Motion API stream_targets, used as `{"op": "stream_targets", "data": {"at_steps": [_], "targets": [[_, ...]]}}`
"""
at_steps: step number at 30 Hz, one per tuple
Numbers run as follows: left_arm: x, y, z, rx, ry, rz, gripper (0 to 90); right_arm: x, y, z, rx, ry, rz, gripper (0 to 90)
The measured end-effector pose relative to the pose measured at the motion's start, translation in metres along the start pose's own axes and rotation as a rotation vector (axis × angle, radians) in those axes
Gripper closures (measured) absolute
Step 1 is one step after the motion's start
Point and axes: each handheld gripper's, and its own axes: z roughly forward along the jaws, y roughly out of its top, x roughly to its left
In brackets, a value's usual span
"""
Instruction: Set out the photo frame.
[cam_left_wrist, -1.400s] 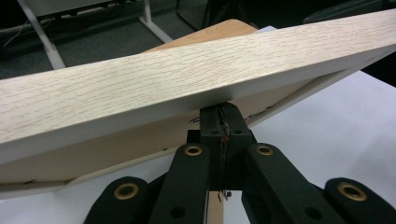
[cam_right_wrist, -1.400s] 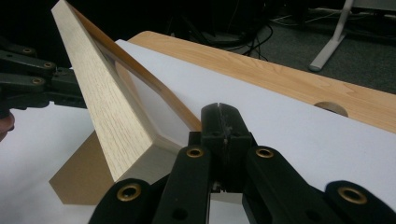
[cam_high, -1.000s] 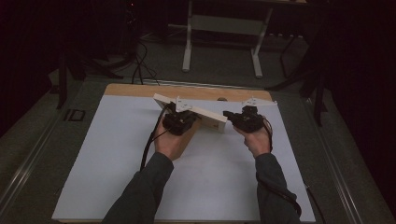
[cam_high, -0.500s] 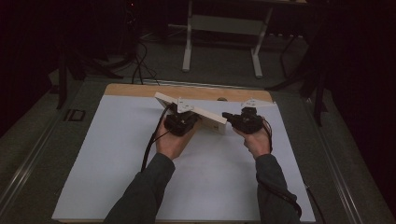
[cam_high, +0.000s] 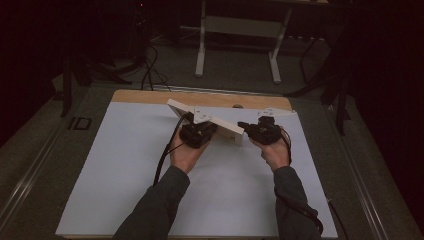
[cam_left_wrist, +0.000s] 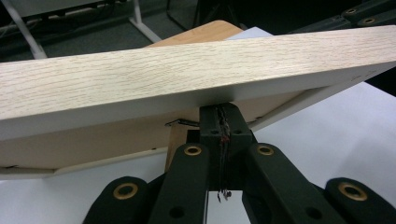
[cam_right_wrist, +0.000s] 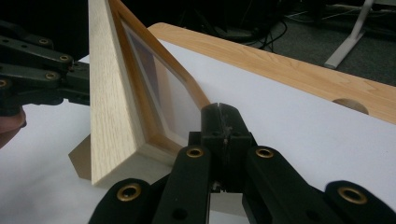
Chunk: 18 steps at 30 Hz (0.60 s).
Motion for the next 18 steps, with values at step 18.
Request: {"op": "stream_targets", "data": {"at_steps": [18], "targets": [[0.009, 0.001, -0.002, 0.006, 0.006, -0.017, 90.0, 0.015, -0.001, 0.001, 0.032, 0.055, -0.053, 89.9]]}}
